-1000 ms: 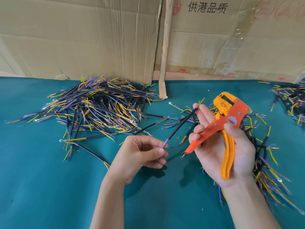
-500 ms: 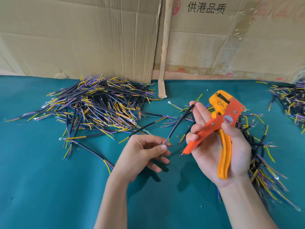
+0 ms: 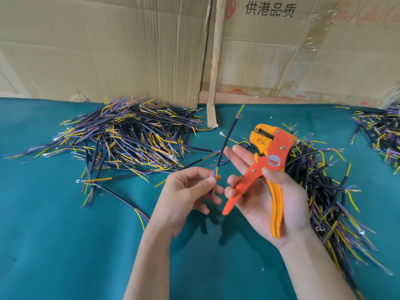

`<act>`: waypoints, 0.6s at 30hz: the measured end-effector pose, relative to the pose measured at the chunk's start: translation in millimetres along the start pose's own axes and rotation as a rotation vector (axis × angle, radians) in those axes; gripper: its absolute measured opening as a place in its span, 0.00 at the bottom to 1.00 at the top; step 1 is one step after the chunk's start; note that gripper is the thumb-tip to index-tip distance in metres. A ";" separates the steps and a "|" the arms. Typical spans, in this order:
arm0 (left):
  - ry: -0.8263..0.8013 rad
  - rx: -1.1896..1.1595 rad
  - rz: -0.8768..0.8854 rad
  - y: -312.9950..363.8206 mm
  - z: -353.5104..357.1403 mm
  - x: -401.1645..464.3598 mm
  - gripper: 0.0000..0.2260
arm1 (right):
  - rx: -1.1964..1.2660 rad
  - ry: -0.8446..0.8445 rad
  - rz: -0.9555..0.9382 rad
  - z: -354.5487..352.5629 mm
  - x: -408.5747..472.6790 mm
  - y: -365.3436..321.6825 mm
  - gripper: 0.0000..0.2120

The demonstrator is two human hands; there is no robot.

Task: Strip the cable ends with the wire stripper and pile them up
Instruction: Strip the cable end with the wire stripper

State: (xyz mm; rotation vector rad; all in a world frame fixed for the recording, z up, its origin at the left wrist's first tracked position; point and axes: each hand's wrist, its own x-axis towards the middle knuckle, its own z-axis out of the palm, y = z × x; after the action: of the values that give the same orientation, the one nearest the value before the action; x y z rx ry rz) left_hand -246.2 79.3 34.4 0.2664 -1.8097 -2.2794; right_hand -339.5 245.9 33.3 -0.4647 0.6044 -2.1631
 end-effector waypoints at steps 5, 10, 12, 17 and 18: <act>0.135 0.029 0.067 -6.3 -1.9 4.4 0.05 | -0.141 0.021 0.108 8.9 -0.2 9.6 0.35; 0.113 0.107 0.097 -8.8 -2.1 5.7 0.04 | -0.234 0.024 0.121 15.3 0.2 11.7 0.37; 0.113 0.126 0.088 -8.5 -3.7 5.2 0.03 | -0.232 0.030 0.115 15.0 -0.5 9.8 0.37; 0.090 0.278 0.018 -8.2 -5.0 4.7 0.04 | -0.247 0.042 0.122 15.4 -2.7 7.2 0.37; 0.083 0.312 0.006 -8.3 -4.4 4.7 0.05 | -0.242 0.041 0.127 15.9 -2.9 7.3 0.37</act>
State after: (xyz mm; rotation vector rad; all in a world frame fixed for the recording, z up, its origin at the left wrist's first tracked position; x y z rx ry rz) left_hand -250.0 75.6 25.2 0.3981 -2.1128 -1.9429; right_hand -325.1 240.0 41.8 -0.4972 0.9005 -1.9924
